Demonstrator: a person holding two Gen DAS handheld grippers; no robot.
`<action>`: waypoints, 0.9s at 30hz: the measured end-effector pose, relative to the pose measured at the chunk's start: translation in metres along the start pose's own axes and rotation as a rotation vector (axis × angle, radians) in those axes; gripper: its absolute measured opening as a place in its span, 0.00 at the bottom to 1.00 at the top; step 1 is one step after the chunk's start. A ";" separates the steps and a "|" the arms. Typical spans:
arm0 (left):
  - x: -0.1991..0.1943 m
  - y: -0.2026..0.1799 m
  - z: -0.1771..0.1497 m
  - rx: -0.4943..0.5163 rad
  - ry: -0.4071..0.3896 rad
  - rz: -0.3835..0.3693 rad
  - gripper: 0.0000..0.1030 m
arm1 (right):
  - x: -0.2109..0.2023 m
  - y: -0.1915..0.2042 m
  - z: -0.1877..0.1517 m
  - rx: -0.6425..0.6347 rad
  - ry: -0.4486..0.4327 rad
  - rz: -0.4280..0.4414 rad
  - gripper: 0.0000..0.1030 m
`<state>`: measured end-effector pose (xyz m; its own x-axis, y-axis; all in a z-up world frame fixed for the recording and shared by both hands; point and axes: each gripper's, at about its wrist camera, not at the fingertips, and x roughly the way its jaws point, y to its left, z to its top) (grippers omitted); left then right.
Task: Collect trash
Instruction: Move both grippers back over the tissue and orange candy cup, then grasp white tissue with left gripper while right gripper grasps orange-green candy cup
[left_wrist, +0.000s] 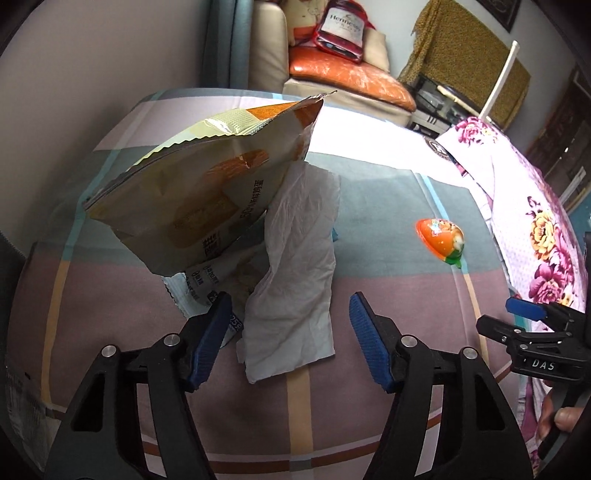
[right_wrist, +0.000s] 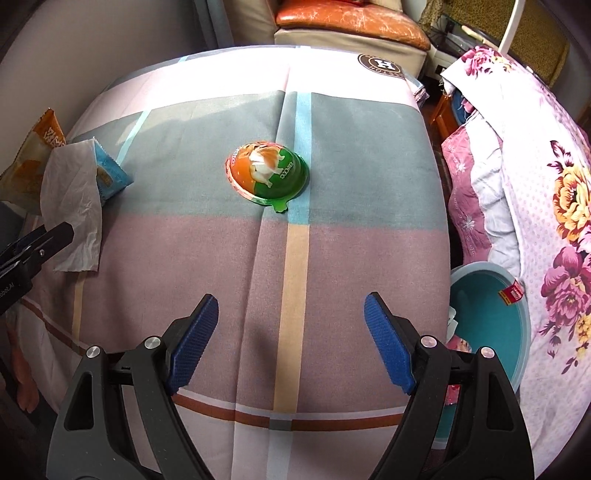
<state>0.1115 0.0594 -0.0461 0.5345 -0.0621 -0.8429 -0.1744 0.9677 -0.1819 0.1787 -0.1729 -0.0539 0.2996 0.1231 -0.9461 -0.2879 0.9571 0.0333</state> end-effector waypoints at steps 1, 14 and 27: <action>0.003 -0.001 0.001 -0.003 0.000 0.002 0.64 | 0.002 0.000 0.004 -0.004 -0.004 0.003 0.75; 0.033 -0.005 0.009 -0.008 0.031 -0.059 0.21 | 0.031 0.005 0.064 -0.110 -0.034 0.022 0.73; 0.028 -0.020 0.004 0.041 0.041 -0.118 0.15 | 0.043 0.016 0.070 -0.113 -0.045 0.048 0.54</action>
<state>0.1329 0.0388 -0.0643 0.5150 -0.1853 -0.8369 -0.0776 0.9623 -0.2608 0.2508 -0.1340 -0.0710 0.3225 0.1822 -0.9289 -0.4029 0.9144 0.0395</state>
